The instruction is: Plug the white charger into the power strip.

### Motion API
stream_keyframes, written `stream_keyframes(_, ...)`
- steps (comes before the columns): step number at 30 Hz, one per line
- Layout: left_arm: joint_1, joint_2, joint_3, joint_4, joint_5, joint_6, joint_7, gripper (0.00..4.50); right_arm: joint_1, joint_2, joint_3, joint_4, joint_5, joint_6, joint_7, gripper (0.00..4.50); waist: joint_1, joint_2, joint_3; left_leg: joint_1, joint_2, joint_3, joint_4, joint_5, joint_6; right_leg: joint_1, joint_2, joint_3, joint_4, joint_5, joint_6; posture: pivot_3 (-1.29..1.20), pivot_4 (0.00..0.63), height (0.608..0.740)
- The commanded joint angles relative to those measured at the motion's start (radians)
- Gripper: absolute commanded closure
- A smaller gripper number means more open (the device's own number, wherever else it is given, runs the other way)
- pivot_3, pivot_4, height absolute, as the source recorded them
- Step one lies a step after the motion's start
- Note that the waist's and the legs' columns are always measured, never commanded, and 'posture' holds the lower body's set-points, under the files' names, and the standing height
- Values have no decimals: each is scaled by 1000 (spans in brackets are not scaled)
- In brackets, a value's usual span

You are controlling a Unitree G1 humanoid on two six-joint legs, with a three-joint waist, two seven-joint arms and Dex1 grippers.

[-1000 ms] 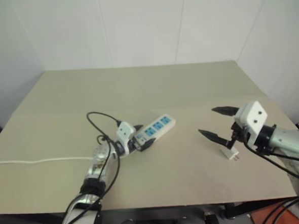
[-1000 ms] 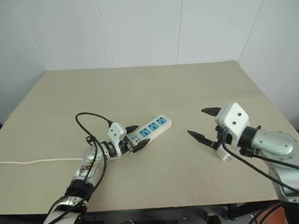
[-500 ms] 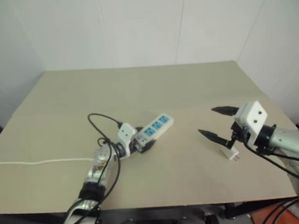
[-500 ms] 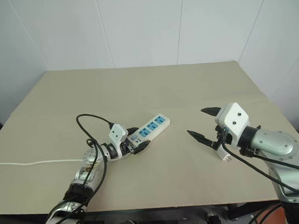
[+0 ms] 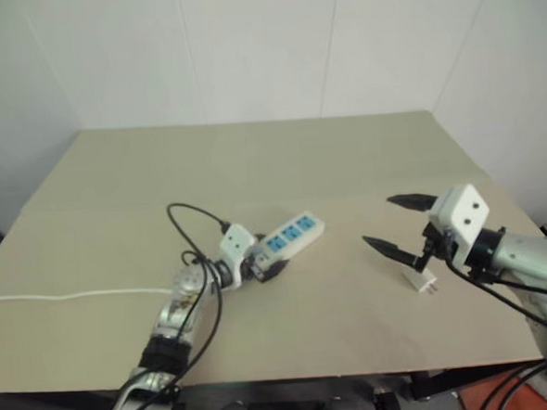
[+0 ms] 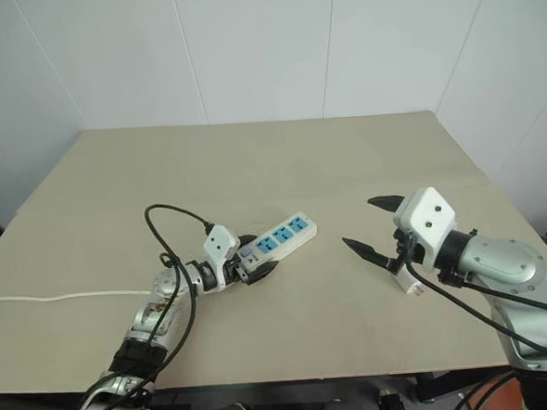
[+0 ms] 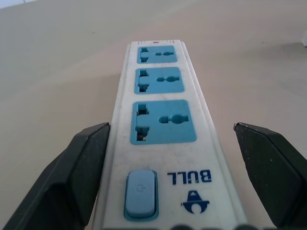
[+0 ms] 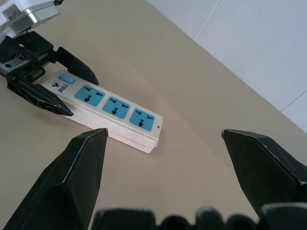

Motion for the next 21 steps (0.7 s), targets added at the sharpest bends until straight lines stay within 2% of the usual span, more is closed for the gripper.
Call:
stream_keyframes(1, 10, 5, -7, -80, -3, 30, 11, 23, -19, 0, -4, -30, 9, -3, -10, 0, 0, 0, 0, 0, 0, 0, 0, 0, 0, 0, 0, 0, 0, 0, 0, 0, 150, 740)
stream_keyframes(9, 57, 23, -20, -138, 15, 81, 43, 23, -28, 3, 5, -23, 8, -5, -12, 0, -1, 0, 0, 0, 0, 0, 0, 0, 0, 0, 0, 0, 0, 0, 0, 0, 150, 740)
stream_keyframes(21, 51, 12, -10, -95, 9, 49, 82, 23, -29, 5, 16, -30, 10, -6, -17, 0, -1, 0, 0, 0, 0, 0, 0, 0, 0, 0, 0, 0, 0, 0, 0, 0, 150, 740)
